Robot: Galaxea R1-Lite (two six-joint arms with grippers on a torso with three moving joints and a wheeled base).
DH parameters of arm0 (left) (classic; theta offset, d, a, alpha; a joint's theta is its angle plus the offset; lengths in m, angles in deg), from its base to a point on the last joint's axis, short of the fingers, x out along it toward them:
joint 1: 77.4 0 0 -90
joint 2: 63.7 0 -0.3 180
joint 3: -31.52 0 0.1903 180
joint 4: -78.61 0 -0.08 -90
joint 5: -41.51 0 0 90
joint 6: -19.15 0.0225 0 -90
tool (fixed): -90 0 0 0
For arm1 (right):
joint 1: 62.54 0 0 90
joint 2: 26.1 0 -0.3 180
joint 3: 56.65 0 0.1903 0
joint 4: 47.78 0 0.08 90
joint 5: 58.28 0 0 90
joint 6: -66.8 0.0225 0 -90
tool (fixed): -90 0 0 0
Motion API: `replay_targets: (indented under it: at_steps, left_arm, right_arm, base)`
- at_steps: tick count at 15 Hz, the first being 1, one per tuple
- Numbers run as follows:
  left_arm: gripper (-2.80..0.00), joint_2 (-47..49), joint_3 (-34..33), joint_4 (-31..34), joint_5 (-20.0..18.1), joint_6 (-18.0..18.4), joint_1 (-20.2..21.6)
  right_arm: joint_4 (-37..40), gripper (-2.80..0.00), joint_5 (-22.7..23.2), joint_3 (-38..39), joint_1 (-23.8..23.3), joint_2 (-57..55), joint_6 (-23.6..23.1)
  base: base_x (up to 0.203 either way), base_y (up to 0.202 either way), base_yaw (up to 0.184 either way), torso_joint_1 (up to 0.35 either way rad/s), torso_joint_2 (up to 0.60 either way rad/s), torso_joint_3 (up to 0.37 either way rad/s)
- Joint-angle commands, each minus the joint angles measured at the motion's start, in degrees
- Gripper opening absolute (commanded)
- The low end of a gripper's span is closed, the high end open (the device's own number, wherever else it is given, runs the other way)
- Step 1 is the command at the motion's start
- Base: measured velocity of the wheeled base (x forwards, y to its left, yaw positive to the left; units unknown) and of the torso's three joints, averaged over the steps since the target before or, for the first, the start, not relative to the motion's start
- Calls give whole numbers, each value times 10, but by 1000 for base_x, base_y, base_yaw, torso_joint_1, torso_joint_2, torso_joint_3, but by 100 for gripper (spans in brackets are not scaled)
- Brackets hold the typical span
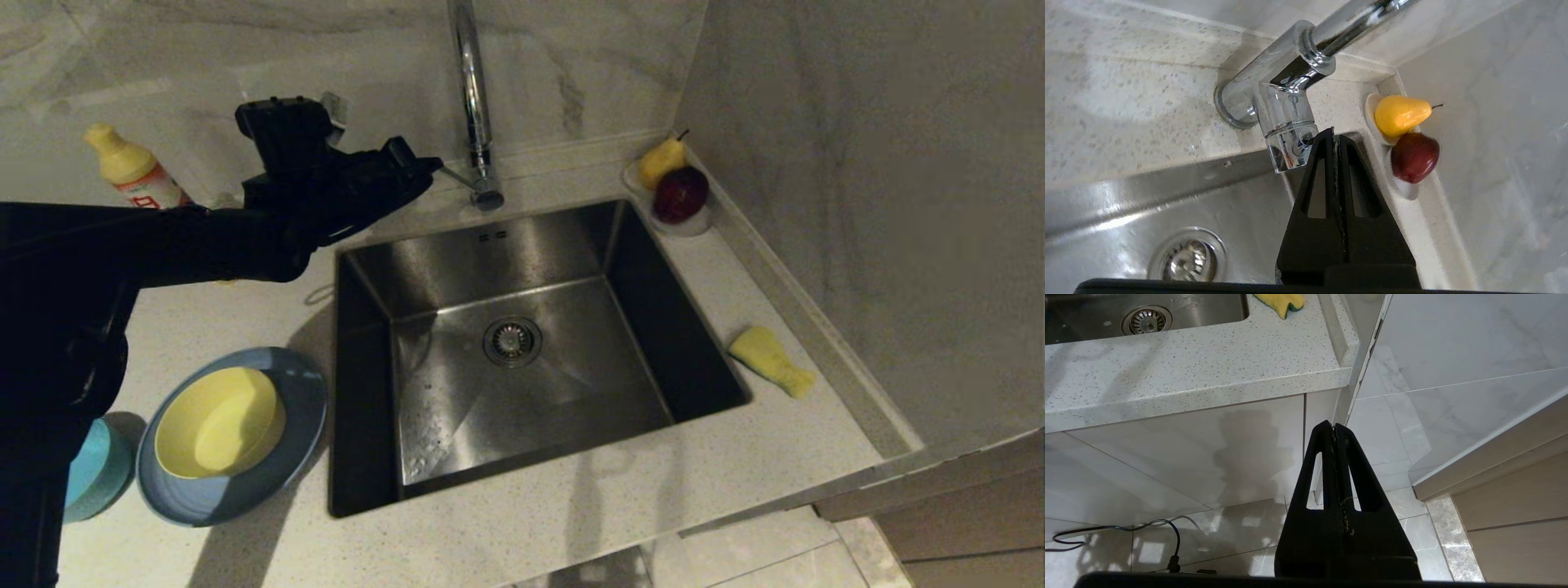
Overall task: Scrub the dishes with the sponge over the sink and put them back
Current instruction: Turn on the faucet
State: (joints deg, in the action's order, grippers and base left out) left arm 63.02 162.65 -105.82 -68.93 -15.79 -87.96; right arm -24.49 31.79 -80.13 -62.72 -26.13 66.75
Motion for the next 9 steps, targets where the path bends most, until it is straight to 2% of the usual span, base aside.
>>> replay_targets:
  at_steps: [1,9]
  left_arm:
    - [-280,13,0,-10,-1,12,0]
    - [-280,20,1,-18,-2,13,0]
  right_arm:
    - [0,-280,0,0,0,0,0]
    - [0,-280,0,0,0,0,0]
  base:
    - [0,0,0,0,0,0]
    - [0,0,0,0,0,0]
